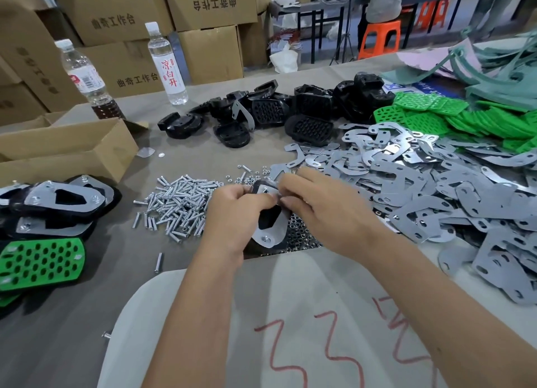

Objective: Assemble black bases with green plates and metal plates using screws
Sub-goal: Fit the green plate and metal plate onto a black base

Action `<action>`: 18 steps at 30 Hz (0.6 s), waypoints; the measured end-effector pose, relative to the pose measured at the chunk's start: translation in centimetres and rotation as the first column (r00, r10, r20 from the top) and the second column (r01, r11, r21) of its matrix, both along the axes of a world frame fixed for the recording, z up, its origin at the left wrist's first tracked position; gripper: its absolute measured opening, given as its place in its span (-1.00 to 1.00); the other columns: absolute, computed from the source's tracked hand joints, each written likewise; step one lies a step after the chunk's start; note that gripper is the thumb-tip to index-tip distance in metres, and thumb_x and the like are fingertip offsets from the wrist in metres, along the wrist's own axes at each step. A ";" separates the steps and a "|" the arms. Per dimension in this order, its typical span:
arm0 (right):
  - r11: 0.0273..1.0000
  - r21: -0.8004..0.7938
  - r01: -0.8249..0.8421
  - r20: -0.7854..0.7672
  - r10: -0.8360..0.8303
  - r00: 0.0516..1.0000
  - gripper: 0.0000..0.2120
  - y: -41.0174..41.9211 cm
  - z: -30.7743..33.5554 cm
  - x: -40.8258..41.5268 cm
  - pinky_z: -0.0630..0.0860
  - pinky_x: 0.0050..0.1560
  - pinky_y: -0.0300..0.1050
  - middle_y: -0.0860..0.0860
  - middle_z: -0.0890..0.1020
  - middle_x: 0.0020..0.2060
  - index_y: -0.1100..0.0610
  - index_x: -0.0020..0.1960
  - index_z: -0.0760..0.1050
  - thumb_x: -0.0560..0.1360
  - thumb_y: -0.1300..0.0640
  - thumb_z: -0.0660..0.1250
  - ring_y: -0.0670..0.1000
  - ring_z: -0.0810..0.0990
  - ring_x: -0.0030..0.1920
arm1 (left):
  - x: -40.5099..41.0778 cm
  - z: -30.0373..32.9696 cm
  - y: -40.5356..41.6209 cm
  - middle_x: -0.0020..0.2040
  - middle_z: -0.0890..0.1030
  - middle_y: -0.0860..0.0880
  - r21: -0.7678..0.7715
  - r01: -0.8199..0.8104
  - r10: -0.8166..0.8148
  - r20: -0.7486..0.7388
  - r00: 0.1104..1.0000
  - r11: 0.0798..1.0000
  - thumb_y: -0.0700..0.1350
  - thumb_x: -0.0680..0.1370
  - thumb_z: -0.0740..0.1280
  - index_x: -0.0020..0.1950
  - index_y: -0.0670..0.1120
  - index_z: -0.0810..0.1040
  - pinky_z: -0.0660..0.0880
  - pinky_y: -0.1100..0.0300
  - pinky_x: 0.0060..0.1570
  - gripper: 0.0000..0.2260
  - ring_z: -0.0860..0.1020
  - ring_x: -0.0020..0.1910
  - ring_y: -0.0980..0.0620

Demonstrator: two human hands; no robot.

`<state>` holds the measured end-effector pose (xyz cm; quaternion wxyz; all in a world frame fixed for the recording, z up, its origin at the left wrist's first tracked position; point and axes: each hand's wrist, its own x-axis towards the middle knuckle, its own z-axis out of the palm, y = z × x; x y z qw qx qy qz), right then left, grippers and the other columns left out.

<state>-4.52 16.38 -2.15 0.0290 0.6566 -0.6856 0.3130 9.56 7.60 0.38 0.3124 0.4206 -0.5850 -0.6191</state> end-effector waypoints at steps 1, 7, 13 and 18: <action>1.000 0.009 0.017 -0.025 -0.016 1.000 -0.80 -0.1 0.0 0.2 0.48 -0.20 0.14 -0.10 0.44 -0.09 -0.06 0.07 0.40 0.66 -0.09 0.04 0.10 0.51 -0.14 | 0.0 0.1 0.1 -0.24 0.64 -0.18 -0.006 -0.001 0.001 -0.003 1.000 1.000 -0.11 0.23 0.50 -0.16 -0.27 0.62 0.49 0.00 -0.13 -0.71 0.59 -0.23 -0.12; 0.993 -0.003 0.119 -0.155 -0.118 0.981 -0.77 -0.6 0.0 1.0 0.35 -0.40 0.03 -0.06 0.43 -0.09 -0.04 0.07 0.34 0.68 -0.09 -0.05 0.16 0.49 -0.28 | 0.1 0.3 0.0 -0.30 0.54 -0.15 0.025 0.028 -0.027 -0.018 0.999 0.999 -0.13 0.29 0.45 -0.22 -0.17 0.54 0.44 0.05 -0.23 -0.82 0.51 -0.30 -0.09; 0.978 -0.053 0.201 -0.146 -0.206 0.968 -0.80 -1.0 -0.3 1.5 0.14 -0.49 -0.07 -0.02 0.41 -0.12 0.06 0.01 0.33 0.69 0.00 0.02 0.15 0.40 -0.39 | 0.2 0.0 -0.1 -0.31 0.64 -0.10 0.075 0.045 -0.041 -0.059 0.997 0.996 -0.26 0.51 0.43 -0.14 -0.21 0.59 0.53 0.14 -0.39 -0.94 0.60 -0.36 -0.06; 0.938 -0.103 0.331 0.024 -0.330 0.944 -0.86 -1.4 -0.5 2.0 0.38 -0.37 0.06 -0.03 0.36 -0.10 0.04 -0.05 0.25 0.64 0.02 0.02 0.18 0.45 -0.30 | -0.8 -0.2 1.1 -0.18 0.68 -0.19 0.049 0.017 -0.011 -0.130 0.992 0.999 -0.26 0.49 0.50 -0.10 -0.19 0.62 0.61 -0.07 -0.15 -0.92 0.64 -0.20 -0.12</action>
